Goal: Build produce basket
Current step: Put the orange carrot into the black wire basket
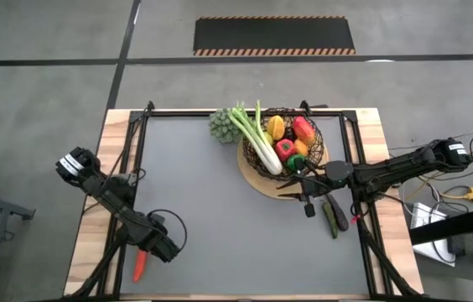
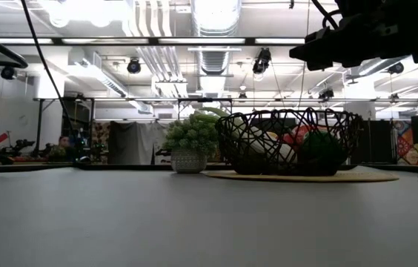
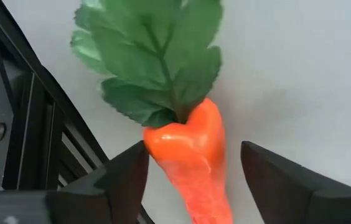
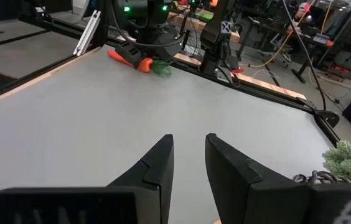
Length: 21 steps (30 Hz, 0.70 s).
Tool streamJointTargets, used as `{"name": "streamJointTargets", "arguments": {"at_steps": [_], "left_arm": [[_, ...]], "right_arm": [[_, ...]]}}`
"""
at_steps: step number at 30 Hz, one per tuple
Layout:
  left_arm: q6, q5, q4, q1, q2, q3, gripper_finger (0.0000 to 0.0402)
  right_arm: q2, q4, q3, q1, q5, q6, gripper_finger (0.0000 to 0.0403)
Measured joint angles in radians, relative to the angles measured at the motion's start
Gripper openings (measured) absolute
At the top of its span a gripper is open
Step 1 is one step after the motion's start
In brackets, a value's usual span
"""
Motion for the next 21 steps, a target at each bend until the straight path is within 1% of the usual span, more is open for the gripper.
{"name": "streamJointTargets", "arguments": {"at_steps": [13, 18, 21], "left_arm": [[-0.003, -0.010, 0.006, 0.001, 0.000, -0.010, 0.0143], [-0.004, -0.020, 0.006, 0.001, 0.000, -0.003, 0.0135], [0.003, -0.062, 0.008, 0.001, -0.003, 0.015, 0.0134]], "right_arm": [[0.000, -0.002, 0.000, 0.000, 0.000, 0.000, 0.0079], [0.000, -0.002, 0.000, 0.000, 0.000, 0.000, 0.0079], [0.000, -0.002, 0.000, 0.000, 0.000, 0.000, 0.0079]]}}
